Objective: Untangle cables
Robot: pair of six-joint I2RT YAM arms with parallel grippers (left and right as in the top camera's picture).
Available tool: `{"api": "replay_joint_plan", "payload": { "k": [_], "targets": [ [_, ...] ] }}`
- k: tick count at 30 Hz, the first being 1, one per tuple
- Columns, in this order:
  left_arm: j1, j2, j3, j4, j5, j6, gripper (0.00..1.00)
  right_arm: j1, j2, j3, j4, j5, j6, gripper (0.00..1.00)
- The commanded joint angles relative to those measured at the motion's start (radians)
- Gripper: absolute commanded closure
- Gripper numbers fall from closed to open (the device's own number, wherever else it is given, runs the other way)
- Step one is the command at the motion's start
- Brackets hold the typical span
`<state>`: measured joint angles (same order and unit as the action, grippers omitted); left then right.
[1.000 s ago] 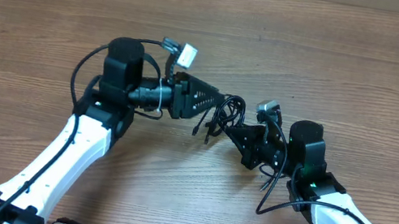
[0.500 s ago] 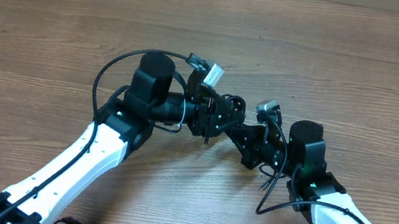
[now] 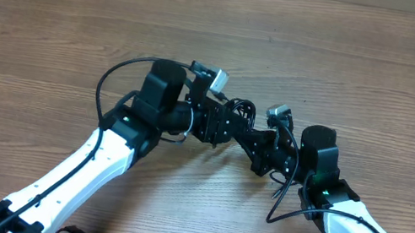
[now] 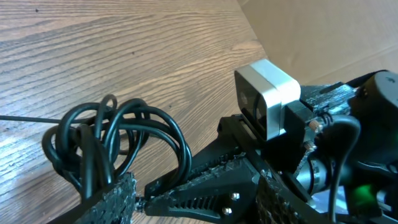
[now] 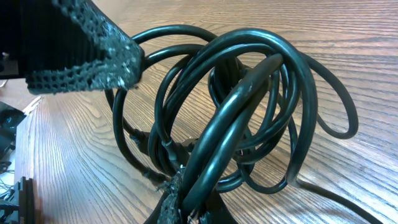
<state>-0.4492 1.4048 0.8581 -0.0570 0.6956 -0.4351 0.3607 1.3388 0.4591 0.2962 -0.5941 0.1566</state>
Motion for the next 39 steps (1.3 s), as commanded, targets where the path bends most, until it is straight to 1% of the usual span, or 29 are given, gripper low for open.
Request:
{"api": "replay_joint_plan", "payload": {
  "k": [1, 5, 10, 15, 16, 21, 24, 27, 34, 39],
  "targets": [
    [-0.021, -0.003, 0.014, -0.009, -0.080, 0.025, 0.36, -0.003, -0.001, 0.007, 0.011, 0.003, -0.002, 0.96],
    [-0.037, -0.002, 0.014, -0.053, -0.145, 0.057, 0.34, -0.003, -0.001, 0.007, 0.011, 0.003, -0.001, 0.96],
    [-0.042, -0.002, 0.014, -0.124, -0.235, 0.063, 0.35, -0.003, -0.001, 0.007, 0.011, 0.003, -0.001, 0.96],
    [-0.043, -0.002, 0.014, -0.129, -0.251, 0.062, 0.37, -0.003, -0.001, 0.007, 0.011, 0.003, -0.001, 0.96],
    [-0.043, -0.002, 0.014, -0.130, -0.263, 0.063, 0.40, -0.003, -0.001, 0.007, 0.011, 0.003, -0.002, 0.96],
    [-0.043, -0.002, 0.014, -0.127, -0.288, 0.062, 0.40, -0.003, -0.001, 0.007, 0.011, 0.003, -0.002, 0.96],
    [-0.048, -0.002, 0.014, -0.126, -0.285, 0.062, 0.42, -0.003, -0.001, 0.007, 0.012, 0.002, -0.001, 0.96],
    [-0.063, -0.001, 0.014, -0.127, -0.295, 0.075, 0.39, -0.003, -0.001, 0.007, 0.019, 0.002, -0.001, 0.96],
    [-0.084, 0.023, 0.014, -0.126, -0.332, 0.084, 0.39, -0.002, -0.001, 0.007, 0.019, 0.002, -0.001, 0.96],
    [-0.084, 0.048, 0.014, -0.126, -0.335, 0.084, 0.44, -0.002, -0.001, 0.007, 0.019, 0.003, -0.001, 0.96]
  ]
}}
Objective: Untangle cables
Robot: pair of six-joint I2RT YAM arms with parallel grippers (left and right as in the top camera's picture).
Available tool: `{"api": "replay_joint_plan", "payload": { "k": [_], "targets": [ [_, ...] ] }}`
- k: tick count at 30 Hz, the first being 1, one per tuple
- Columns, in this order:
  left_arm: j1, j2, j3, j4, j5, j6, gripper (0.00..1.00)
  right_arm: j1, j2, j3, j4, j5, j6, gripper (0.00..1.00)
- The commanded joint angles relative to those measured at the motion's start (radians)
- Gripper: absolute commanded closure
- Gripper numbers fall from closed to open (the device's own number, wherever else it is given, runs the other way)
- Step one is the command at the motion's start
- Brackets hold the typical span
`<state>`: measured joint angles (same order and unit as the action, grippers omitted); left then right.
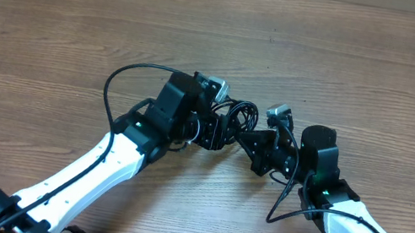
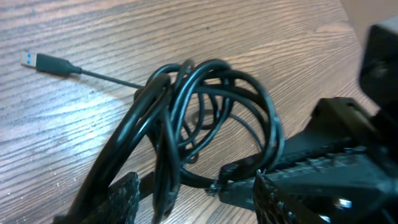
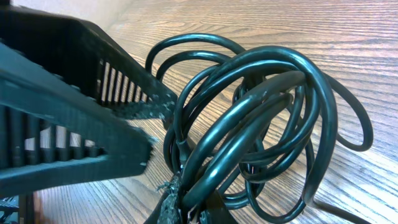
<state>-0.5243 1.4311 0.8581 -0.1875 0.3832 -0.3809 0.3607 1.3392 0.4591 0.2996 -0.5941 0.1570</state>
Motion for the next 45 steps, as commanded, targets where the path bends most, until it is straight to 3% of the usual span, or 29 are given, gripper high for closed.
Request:
{"api": "replay_joint_plan", "payload": {
  "k": [1, 10, 19, 28, 34, 45],
  "targets": [
    [-0.009, 0.022, 0.014, 0.004, -0.027, 0.030, 0.45, -0.002, -0.002, 0.007, 0.016, 0.003, -0.002, 0.96],
    [-0.009, 0.022, 0.014, 0.011, -0.085, 0.031, 0.46, -0.002, -0.002, 0.007, 0.015, 0.003, -0.002, 0.96],
    [-0.009, 0.022, 0.014, 0.012, -0.114, 0.031, 0.55, -0.002, -0.002, 0.007, 0.016, 0.003, -0.002, 0.96],
    [-0.010, 0.048, 0.014, 0.014, -0.130, 0.030, 0.55, -0.002, -0.002, 0.007, 0.016, 0.002, -0.002, 0.96],
    [-0.024, 0.101, 0.014, 0.023, -0.121, 0.029, 0.61, -0.002, -0.002, 0.007, 0.010, -0.006, -0.002, 0.96],
    [-0.037, 0.106, 0.014, 0.087, -0.122, 0.029, 0.59, -0.002, -0.002, 0.007, 0.004, -0.006, -0.002, 0.96]
  ]
}}
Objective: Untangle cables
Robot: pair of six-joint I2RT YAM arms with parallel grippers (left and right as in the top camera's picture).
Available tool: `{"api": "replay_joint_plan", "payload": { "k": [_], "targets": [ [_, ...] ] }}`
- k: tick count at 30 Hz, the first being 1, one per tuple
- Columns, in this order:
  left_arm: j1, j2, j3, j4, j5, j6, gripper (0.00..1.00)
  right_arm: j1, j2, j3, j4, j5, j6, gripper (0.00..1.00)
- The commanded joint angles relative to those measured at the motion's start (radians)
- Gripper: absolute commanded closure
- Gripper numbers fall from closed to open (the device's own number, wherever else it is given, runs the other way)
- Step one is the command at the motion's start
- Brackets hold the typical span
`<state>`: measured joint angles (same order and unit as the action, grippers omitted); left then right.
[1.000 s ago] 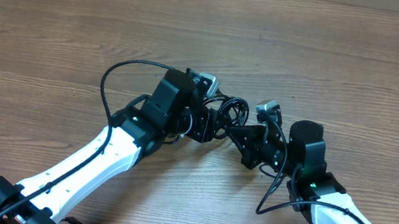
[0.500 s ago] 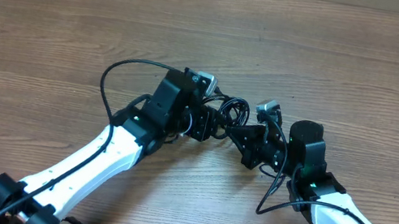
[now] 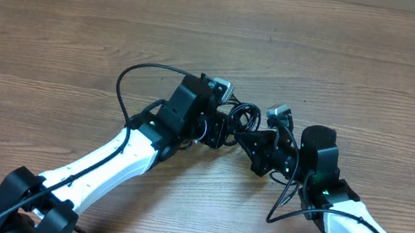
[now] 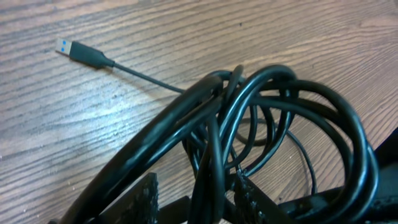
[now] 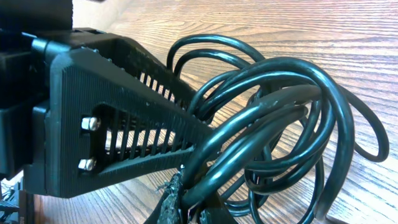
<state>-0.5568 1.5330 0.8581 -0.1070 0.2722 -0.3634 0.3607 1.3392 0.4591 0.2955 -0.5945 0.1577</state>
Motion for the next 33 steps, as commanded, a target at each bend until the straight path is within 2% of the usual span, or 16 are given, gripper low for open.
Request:
{"api": "replay_joint_plan", "payload": {
  "k": [1, 5, 8, 12, 25, 33],
  "targets": [
    [-0.005, 0.004, 0.014, 0.006, -0.011, 0.012, 0.60, -0.002, -0.002, 0.007, 0.008, -0.006, -0.002, 0.96],
    [-0.005, 0.004, 0.014, 0.007, -0.013, 0.012, 0.60, -0.002, -0.002, 0.007, 0.008, -0.009, -0.002, 0.96],
    [-0.005, 0.004, 0.014, 0.008, -0.019, 0.012, 0.65, -0.002, -0.002, 0.007, 0.008, -0.009, -0.002, 0.96],
    [-0.005, 0.004, 0.014, 0.008, -0.071, 0.011, 0.96, -0.002, -0.002, 0.007, 0.008, -0.009, -0.002, 0.96],
    [-0.005, 0.004, 0.014, 0.033, -0.051, -0.019, 0.96, -0.002, -0.002, 0.007, 0.008, -0.006, -0.003, 0.96],
    [-0.005, 0.002, 0.016, 0.056, 0.098, -0.065, 0.96, -0.002, -0.002, 0.007, 0.004, 0.000, -0.003, 0.96]
  ]
}}
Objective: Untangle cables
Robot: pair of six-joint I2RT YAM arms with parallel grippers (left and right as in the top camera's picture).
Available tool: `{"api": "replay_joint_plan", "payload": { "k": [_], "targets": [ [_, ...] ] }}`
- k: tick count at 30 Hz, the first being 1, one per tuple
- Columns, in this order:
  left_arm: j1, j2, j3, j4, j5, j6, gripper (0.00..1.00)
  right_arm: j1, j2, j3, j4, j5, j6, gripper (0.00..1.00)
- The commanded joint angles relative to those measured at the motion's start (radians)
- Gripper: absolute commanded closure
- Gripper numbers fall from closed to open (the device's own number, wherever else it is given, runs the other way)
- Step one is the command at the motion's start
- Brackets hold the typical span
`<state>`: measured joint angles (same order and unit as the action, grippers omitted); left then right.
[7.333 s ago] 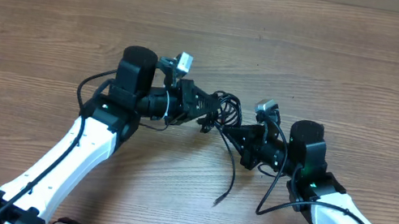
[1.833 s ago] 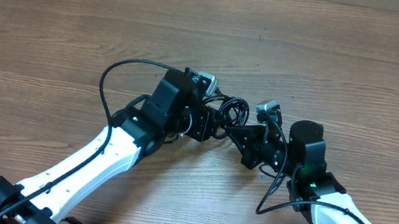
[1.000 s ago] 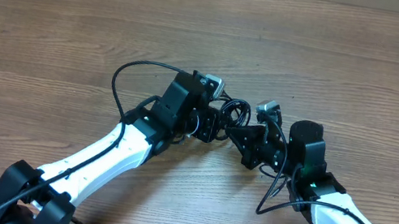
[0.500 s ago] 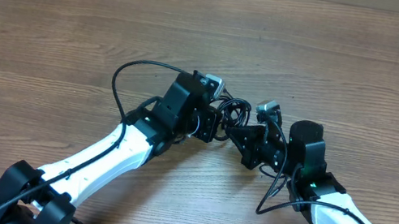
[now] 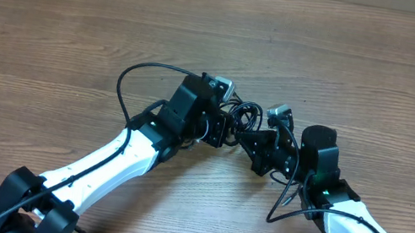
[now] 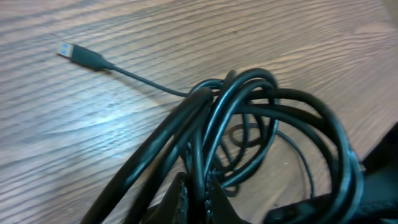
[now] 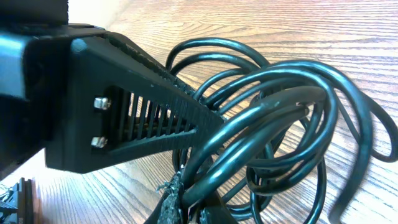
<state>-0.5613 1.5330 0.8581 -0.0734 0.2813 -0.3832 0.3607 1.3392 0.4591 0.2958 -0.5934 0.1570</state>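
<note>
A tangled bundle of black cables (image 5: 242, 114) hangs between my two grippers just above the wooden table. My left gripper (image 6: 196, 196) is shut on one strand of the bundle (image 6: 249, 124), gripping it from the left. A thin lead runs out to a blue-tipped USB plug (image 6: 78, 53) lying on the wood. From the right, my right gripper (image 7: 189, 202) is shut on two thick strands of the bundle (image 7: 292, 112). The left gripper's black ribbed finger (image 7: 143, 118) fills the left of the right wrist view. In the overhead view the left gripper (image 5: 221, 126) and right gripper (image 5: 248, 139) nearly meet.
The wooden table (image 5: 81, 8) spreads out on all sides. A thin black wire loop (image 5: 133, 78) arcs off the left arm's wrist, and another wire (image 5: 281, 207) hangs beside the right arm. Both white forearms come in from the near edge.
My left gripper's jaws stood open around the strands; now they are shut on one strand. The right gripper keeps its hold and the arms have barely moved.
My right gripper held the bundle throughout. The left gripper was first open to the left of the coils. It then stood closer, with the USB plug in its view. Later its open jaws straddled the strands, and now they are shut on one.
</note>
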Motion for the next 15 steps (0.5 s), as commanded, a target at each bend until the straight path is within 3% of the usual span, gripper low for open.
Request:
{"api": "replay_joint_plan", "payload": {
  "k": [1, 8, 15],
  "targets": [
    [0.000, 0.002, 0.016, 0.035, 0.122, -0.062, 0.96, -0.002, -0.002, 0.007, 0.004, -0.002, -0.002, 0.96],
    [0.013, 0.002, 0.016, 0.156, 0.284, -0.159, 0.96, -0.002, -0.002, 0.007, 0.001, -0.002, -0.002, 0.96],
    [0.071, 0.002, 0.016, 0.180, 0.415, -0.209, 0.96, -0.002, -0.002, 0.007, 0.000, -0.001, -0.002, 0.96]
  ]
}}
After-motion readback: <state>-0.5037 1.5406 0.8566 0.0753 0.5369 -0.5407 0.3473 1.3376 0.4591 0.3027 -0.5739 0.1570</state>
